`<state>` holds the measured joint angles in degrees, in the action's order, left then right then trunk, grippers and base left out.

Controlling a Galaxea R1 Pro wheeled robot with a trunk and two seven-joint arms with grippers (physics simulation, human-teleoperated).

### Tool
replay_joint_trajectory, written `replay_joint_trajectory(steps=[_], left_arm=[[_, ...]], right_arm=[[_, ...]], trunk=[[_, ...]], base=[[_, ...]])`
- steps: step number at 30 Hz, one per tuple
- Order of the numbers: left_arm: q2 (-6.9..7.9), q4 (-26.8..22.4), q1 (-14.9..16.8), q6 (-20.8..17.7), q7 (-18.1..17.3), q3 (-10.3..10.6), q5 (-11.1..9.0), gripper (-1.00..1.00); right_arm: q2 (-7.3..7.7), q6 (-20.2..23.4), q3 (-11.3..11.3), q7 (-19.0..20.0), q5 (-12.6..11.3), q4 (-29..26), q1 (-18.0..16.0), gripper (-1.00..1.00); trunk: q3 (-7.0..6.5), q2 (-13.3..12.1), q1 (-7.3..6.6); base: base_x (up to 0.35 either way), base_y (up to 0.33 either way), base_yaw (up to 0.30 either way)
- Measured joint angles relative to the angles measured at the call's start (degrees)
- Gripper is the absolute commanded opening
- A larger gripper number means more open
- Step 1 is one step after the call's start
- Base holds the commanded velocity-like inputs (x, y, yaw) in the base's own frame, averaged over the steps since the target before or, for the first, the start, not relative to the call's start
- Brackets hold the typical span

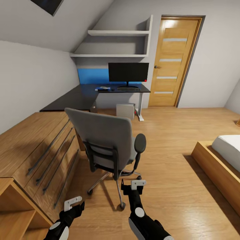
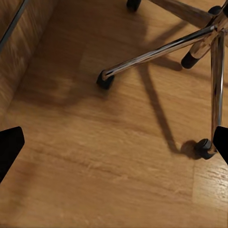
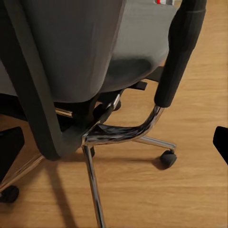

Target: In the bedroom, organize the workspace by keeping the computer under the desk, ensuring the monitor is on the desk, placing the keyboard on the desk next to the monitor, placing the mouse on the desk next to the keyboard, moving the folder from the swivel chair onto the desk next to the mouse, stacking the notebook on top of the folder with the pen on top of the notebook, and positioning the swivel chair next to the desk.

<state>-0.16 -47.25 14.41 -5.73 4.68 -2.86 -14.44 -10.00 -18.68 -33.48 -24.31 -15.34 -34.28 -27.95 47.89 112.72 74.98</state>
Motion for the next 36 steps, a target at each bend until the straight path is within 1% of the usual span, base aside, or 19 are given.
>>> replay_joint_trajectory(steps=[11,20,30,36], left_arm=[[0.00,0.01,0.00,0.00,0.00,-0.02,-0.04,1.00],[0.08,0.01,0.02,0.00,-0.03,-0.17,0.00,1.00],[0.15,1.44,0.01,0.00,-0.35,-0.22,0.06,1.00],[0.16,1.80,0.00,-0.01,-0.37,-0.19,0.09,1.00]], right_arm=[[0.00,0.37,0.23,-0.01,0.06,-0.93,-0.17,1.00],[0.00,-0.11,0.51,-0.25,0.08,-1.05,-0.18,1.00],[0.00,-0.40,0.51,-1.98,0.08,-1.00,-0.18,1.00],[0.00,-0.44,0.38,-2.17,0.08,-0.96,-0.18,1.00]], trunk=[[1.98,4.41,2.42],[1.98,4.43,2.42],[1.98,4.43,2.42],[1.98,4.43,2.42]], base=[[0.000,0.000,0.000],[0.000,0.000,0.000],[0.000,0.003,0.000],[0.000,0.135,0.000]])
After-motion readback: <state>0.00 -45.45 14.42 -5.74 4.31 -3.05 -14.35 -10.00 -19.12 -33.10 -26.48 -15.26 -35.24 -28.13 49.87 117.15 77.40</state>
